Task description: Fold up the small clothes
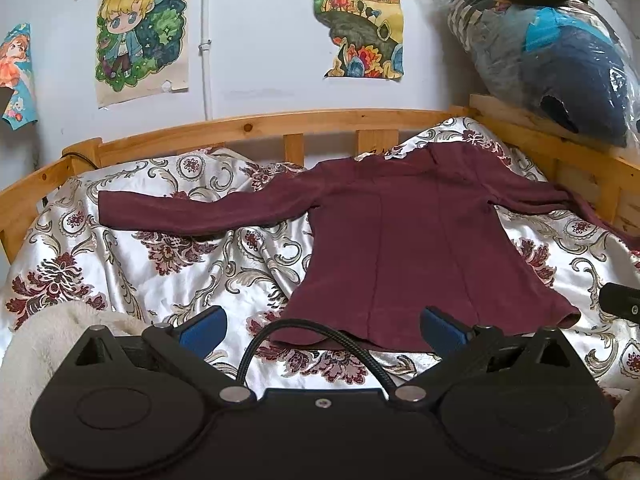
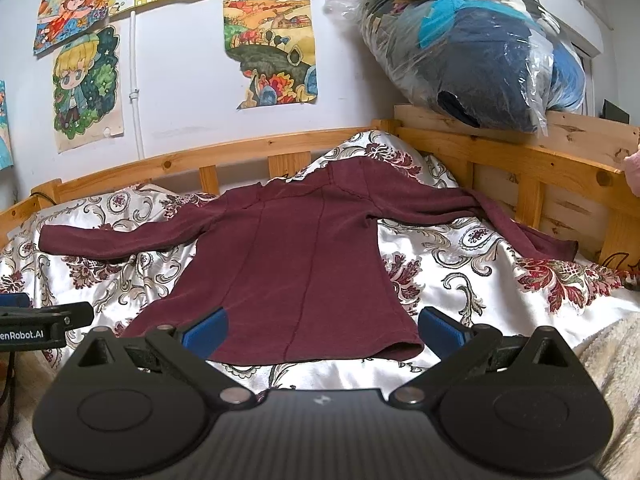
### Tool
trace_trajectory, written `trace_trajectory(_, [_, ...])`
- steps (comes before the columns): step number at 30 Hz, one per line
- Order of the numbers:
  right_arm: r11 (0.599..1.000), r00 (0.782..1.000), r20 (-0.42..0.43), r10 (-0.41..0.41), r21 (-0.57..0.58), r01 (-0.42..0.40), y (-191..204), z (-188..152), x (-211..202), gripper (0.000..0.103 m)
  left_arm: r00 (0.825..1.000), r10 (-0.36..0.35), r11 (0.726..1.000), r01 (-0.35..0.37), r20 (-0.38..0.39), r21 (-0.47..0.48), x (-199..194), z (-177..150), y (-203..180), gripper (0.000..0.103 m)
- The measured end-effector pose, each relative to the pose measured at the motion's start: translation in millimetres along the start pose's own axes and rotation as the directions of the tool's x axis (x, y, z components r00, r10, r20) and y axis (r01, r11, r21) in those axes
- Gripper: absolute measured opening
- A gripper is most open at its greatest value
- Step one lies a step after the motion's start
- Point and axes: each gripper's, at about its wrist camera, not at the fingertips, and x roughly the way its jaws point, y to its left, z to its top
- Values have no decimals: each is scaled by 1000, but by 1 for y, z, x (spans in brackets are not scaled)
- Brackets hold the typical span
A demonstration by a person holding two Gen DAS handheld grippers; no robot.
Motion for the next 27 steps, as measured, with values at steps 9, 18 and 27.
trace_trajectory(9, [1000,1000,-1,-7,-11,7,3,-2,-1,103,1000,-1,1000,1,1,-6,0,-1,1,102])
trace_trajectory(18, [1000,1000,-1,-7,-13,7,4,-1,-1,103,1000,3,1000,-3,3,2,1,-1,1,103])
trace_trajectory(27, [1000,1000,1,-8,-8,8,3,-1,0,103,1000,3,1000,-3,-1,-2,2,-1,-1,103])
